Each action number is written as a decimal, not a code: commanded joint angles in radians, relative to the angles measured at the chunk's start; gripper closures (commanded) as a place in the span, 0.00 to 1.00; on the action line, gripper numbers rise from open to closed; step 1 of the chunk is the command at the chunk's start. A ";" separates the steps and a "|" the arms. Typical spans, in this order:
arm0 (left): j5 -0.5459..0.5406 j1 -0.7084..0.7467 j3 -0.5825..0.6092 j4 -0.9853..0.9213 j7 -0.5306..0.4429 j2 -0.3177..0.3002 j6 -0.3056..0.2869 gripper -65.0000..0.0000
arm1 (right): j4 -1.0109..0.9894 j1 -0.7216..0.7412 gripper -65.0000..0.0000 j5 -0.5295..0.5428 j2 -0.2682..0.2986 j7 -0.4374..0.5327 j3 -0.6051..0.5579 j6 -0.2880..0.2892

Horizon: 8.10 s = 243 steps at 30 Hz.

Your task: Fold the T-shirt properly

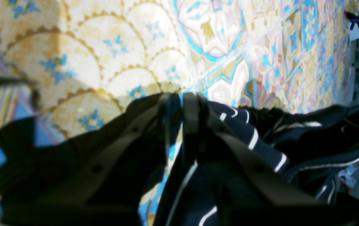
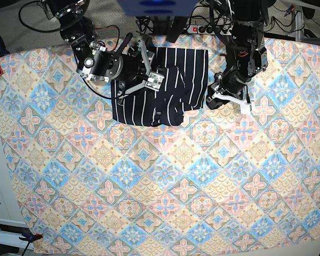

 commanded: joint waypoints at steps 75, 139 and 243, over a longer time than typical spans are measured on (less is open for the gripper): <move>0.055 -0.011 0.098 -0.015 0.043 -0.010 0.052 0.88 | 0.043 0.045 0.92 -0.288 0.044 0.110 -0.231 -0.001; 0.030 -0.123 0.372 -0.139 0.093 0.005 0.057 0.95 | 0.032 -0.001 0.86 -0.287 0.038 0.113 0.140 -0.001; -0.014 -0.005 0.004 -0.020 0.060 -0.001 0.049 0.95 | 0.049 0.021 0.96 -0.452 -0.005 0.362 -0.082 -0.001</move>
